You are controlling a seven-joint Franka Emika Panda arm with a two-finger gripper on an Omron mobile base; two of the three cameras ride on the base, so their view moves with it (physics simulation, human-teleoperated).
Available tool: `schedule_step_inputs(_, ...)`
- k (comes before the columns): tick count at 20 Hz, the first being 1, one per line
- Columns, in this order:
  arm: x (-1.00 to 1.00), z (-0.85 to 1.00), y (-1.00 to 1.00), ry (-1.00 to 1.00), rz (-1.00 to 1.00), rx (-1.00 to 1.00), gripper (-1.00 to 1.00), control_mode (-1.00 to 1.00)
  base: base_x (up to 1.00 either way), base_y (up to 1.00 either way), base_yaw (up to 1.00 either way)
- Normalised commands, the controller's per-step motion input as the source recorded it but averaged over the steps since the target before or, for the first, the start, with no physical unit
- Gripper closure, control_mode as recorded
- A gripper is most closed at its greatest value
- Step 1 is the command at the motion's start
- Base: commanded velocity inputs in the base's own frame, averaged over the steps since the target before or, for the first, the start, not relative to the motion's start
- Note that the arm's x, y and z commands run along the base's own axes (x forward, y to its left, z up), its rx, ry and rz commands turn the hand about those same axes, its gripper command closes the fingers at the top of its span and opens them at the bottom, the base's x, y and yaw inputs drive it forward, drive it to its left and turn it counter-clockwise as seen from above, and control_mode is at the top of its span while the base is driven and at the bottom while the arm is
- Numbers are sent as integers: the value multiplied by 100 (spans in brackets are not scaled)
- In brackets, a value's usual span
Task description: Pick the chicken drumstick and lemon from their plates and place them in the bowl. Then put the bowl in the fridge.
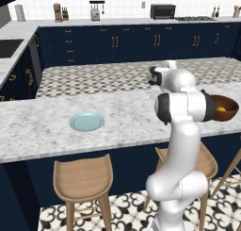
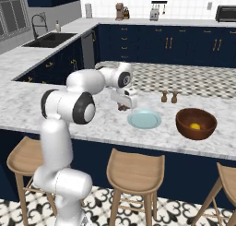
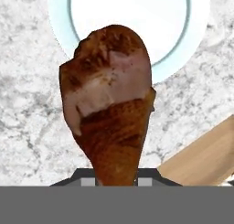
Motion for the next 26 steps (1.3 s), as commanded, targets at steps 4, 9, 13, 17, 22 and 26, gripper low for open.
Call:
schedule_step_inputs(4, 0, 0, -100, 14, -20, 0, 100, -100, 0, 0, 0)
schedule_step_inputs(9, 1, 0, -100, 11, -8, 0, 100, -100, 0, 0, 0)
schedule_step_inputs(13, 11, 0, -100, 10, -3, 0, 100, -100, 0, 0, 0)
schedule_step_inputs(17, 2, -4, -100, 1, -4, 0, 100, -100, 0, 0, 0)
schedule_step_inputs(22, -1, -1, -79, 0, -1, 0, 100, -100, 0, 0, 0)
schedule_step_inputs(26, -91, 0, 8, -10, -1, -5, 100, -100, 0, 0, 0)
